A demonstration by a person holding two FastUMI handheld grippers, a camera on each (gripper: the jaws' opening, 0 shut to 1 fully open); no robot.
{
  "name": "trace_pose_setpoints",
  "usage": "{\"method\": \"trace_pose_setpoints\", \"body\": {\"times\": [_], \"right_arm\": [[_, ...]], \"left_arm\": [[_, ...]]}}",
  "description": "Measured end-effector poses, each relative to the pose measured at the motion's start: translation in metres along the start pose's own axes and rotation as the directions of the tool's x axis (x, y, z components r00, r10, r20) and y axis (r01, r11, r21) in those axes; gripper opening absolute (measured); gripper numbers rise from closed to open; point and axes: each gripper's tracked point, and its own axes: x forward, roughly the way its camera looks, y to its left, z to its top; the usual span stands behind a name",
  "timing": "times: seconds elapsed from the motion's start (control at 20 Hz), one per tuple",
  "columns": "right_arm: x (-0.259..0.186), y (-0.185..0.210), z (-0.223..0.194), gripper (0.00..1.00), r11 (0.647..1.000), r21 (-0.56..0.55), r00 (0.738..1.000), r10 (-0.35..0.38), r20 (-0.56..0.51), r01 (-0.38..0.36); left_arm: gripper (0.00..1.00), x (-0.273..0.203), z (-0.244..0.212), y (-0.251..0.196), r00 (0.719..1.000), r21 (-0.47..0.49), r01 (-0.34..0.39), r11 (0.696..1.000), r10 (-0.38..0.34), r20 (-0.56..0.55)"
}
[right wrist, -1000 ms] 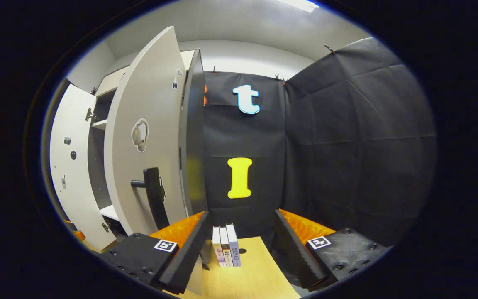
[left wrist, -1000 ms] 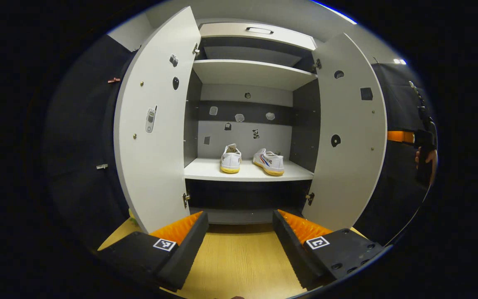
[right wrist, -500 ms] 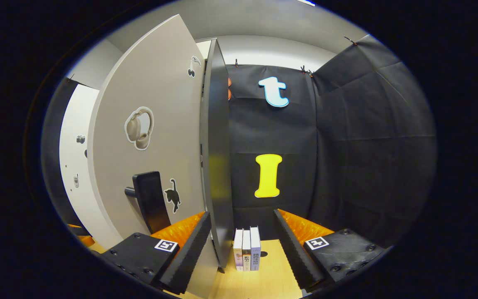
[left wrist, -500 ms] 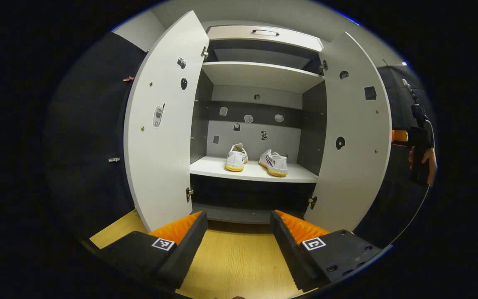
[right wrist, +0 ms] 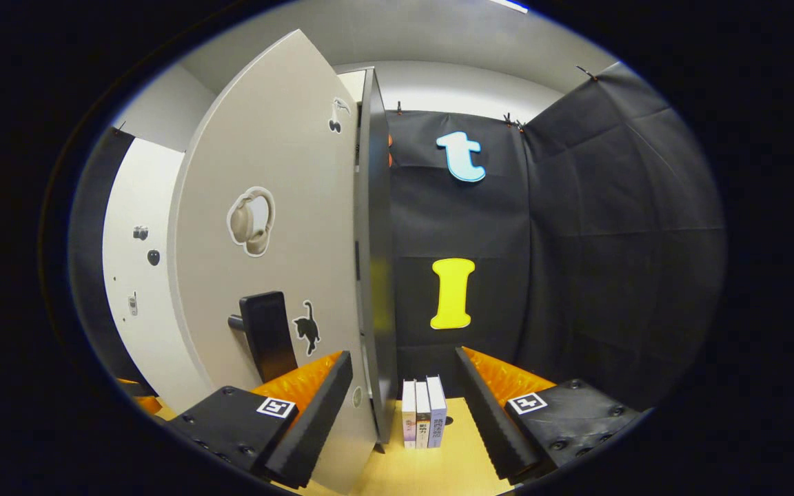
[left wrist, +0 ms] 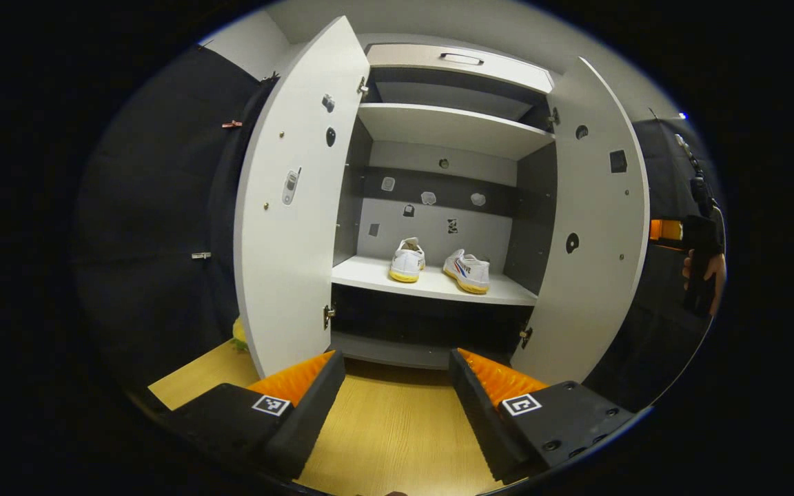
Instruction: Grab one shoe with the right hand and put it into the shoe cabinet, grab the other shoe with the left hand and put it into the shoe cabinet; then close the right door with the right hand and the left door with the left hand.
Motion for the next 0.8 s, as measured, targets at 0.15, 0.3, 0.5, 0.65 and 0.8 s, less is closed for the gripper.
{"method": "trace_pose_setpoints", "body": {"times": [0.15,0.3,0.5,0.65,0.8], "right_arm": [[0.001,0.020,-0.003,0.96,1.000,0.005,1.000,0.001,-0.008,-0.001],[0.002,0.041,-0.007,0.96,0.999,0.032,0.999,-0.031,-0.016,0.032],[0.009,0.078,-0.012,0.96,0.998,0.058,0.999,-0.035,-0.029,0.037],[0.021,0.119,-0.010,0.98,0.998,0.069,1.000,0.011,-0.012,-0.010],[0.029,0.162,-0.010,0.98,0.994,0.097,0.999,0.049,-0.004,-0.048]], "left_arm": [[0.95,-0.001,0.002,0.020,1.000,-0.009,-0.014,1.000,0.014,-0.001],[0.95,-0.009,-0.004,0.045,0.999,0.027,-0.029,0.999,0.029,-0.023],[0.95,-0.018,-0.006,0.077,0.999,0.021,-0.036,0.999,0.037,-0.037],[0.95,-0.026,-0.003,0.103,0.998,-0.005,-0.057,0.998,0.057,-0.031],[0.95,-0.039,-0.002,0.125,0.997,-0.013,-0.068,0.998,0.068,-0.039]]}}
